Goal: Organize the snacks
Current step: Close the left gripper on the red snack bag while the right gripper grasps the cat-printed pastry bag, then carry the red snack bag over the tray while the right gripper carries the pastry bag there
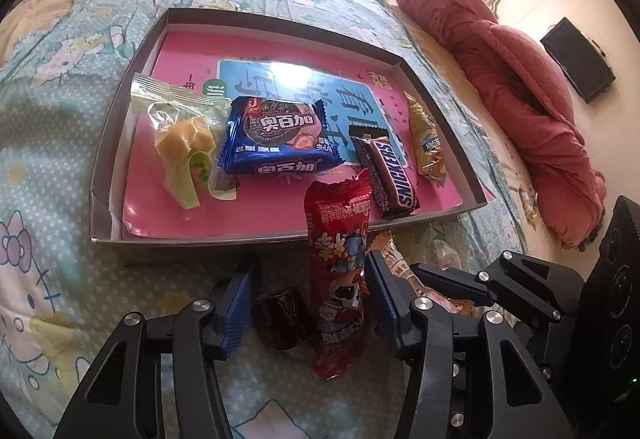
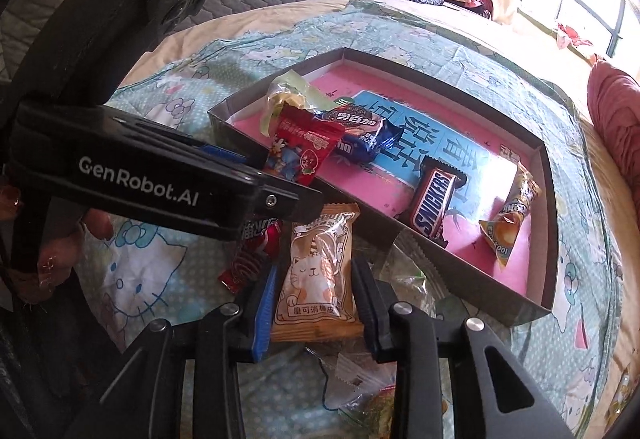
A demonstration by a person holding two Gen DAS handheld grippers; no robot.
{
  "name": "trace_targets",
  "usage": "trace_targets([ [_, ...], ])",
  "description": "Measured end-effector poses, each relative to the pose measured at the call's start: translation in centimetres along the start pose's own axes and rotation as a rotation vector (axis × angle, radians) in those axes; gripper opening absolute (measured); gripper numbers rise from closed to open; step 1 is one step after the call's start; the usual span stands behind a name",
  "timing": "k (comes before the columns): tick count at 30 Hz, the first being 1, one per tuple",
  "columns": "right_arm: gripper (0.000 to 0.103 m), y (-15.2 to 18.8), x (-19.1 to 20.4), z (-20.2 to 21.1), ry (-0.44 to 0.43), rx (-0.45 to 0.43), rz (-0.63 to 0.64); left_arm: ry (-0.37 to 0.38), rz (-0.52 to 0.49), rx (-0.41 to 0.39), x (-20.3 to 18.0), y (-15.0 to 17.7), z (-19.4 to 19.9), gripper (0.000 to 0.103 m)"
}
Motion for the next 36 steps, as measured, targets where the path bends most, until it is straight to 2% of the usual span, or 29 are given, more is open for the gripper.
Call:
trace_targets([
  [3,0.036,0.0,0.1,0.4,-0.001,-0.004,0.0,0.026,-0.007,-0.001,-0.2,0.0,0.2,0.038],
  [6,0.036,0.0,0.2,0.5,0.006,0.003,0.002,-0.003,-0.039,-0.007,-0.6,-0.1,0.4,0.03],
  [8,0.036,0.1,0.2,0.5,0.011,0.004,-0.003,-0.016,-0.051,-0.015,-0.8,-0.1,0.5,0.02],
  [17,0.036,0.5,-0.4,0.6,-0.004,0.013,-0.062,-0.015,-0.086,-0.055,-1.8,-0.5,1.5,0.018],
  [21,0.035,0.3,-0.2,1.1,-0.04,-0.007,-0.08,0.019,-0.062,-0.073,-1.7,-0.7,2.3,0.018],
  [36,0.035,-0.6,-1.0,3.0,-0.055,-0.062,-0.15,0.054,-0.002,-0.123,-0.1,-0.8,5.4,0.018],
])
Point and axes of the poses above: each gripper's, at about its wrist camera, not at the fingertips, and z roughly against the way its jaws point, x to its left, y to its underside, the point moved 10 cm from there along -z, roughly the way its jaws point, and after that the axes turned 4 degrees about x, right-handed, at the moved point
